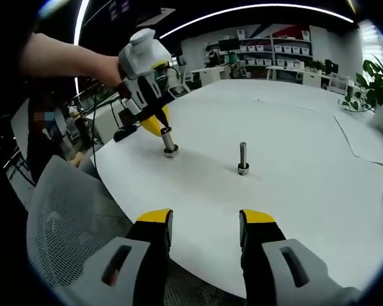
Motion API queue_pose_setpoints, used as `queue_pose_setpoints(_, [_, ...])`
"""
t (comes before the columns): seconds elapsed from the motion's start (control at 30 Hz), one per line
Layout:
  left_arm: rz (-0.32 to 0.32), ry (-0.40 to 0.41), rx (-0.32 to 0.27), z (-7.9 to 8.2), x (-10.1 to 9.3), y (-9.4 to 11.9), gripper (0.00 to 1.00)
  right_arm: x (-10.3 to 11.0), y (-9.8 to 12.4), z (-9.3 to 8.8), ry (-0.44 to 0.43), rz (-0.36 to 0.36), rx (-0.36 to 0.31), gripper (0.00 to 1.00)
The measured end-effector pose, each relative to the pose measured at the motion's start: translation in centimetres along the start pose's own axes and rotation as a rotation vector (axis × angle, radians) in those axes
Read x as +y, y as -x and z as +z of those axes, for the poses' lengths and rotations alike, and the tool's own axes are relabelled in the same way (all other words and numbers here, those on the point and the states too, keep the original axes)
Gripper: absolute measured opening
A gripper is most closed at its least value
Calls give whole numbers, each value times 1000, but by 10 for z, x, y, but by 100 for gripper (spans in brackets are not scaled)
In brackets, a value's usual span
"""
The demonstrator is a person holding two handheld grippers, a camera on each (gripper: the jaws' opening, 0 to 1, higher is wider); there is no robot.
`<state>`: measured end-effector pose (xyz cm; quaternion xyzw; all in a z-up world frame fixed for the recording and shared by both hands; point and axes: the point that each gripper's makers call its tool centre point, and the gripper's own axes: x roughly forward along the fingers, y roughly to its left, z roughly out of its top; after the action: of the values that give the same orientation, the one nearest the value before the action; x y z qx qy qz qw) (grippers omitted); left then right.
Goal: Place the washer onto the threaded stud by aligning its center hole with the stud, sliding it down to the base, and recovering from edge contact or off-axis alignment until the washer reaches the visible bottom stop.
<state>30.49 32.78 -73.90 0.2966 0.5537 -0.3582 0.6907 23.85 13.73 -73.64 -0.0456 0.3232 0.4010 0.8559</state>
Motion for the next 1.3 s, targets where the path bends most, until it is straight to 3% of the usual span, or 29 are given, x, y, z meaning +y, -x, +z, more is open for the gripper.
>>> queue_pose_setpoints(0.7, [12, -44, 75, -9, -2, -44, 19, -1, 0, -1, 4, -6, 6, 44])
queue_pose_setpoints(1.1, [4, 0, 48, -7, -1, -43, 21, 0, -1, -1, 11, 1, 13, 44])
queue_pose_setpoints(1.3, [22, 23, -4, -4, 1, -37, 27, 2, -2, -4, 18, 7, 25, 44])
